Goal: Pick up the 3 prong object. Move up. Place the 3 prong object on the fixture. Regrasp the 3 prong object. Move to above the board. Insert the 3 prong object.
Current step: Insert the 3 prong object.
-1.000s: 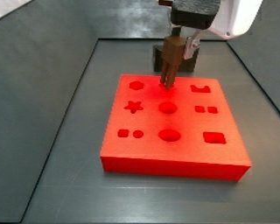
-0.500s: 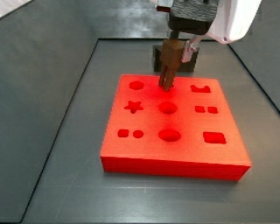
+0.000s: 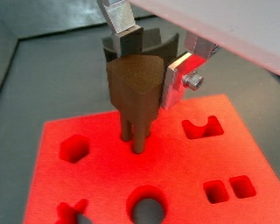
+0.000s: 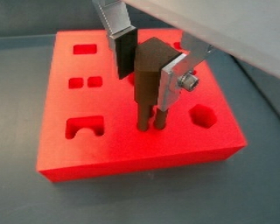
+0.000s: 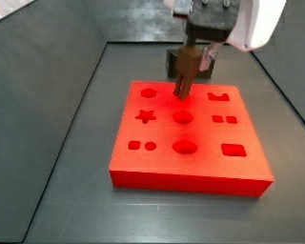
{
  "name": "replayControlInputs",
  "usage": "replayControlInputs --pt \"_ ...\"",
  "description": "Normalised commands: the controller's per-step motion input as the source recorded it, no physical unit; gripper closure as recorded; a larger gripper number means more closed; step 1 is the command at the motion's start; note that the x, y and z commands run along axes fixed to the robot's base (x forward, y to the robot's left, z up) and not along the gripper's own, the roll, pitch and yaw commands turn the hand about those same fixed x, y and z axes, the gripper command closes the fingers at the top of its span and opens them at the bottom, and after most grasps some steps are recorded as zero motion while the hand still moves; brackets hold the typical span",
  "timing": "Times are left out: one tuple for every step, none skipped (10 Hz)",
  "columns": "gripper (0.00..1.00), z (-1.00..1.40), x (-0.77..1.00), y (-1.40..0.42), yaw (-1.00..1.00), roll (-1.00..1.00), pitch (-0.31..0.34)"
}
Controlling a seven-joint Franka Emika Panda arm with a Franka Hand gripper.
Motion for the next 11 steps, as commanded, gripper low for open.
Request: replayControlInputs --pt "1.0 -0.18 0.24 0.0 -0.08 0.0 0.0" --pt "1.0 -0.27 0.09 0.0 -0.09 0.01 0.0" --pt "1.0 -0.4 0.0 0.0 -0.11 0.04 0.0" --pt "1.0 -0.58 -0.03 0.0 -0.13 0.08 -0.047" --pt "1.0 -0.71 -0.11 0.0 -0.15 0.12 -0.09" --pt "1.0 -0.45 0.0 0.0 -0.11 0.03 -0.089" --pt "1.0 0.0 0.0 0.0 0.0 0.0 -0.034" --pt "1.0 0.0 0.0 0.0 0.0 0.0 0.006" --pt "1.0 0.0 -0.02 0.0 -0.01 0.0 0.0" --pt "1.0 0.0 0.0 0.0 -0.01 0.01 0.0" --pt "1.0 0.0 0.0 0.0 0.0 0.0 0.0"
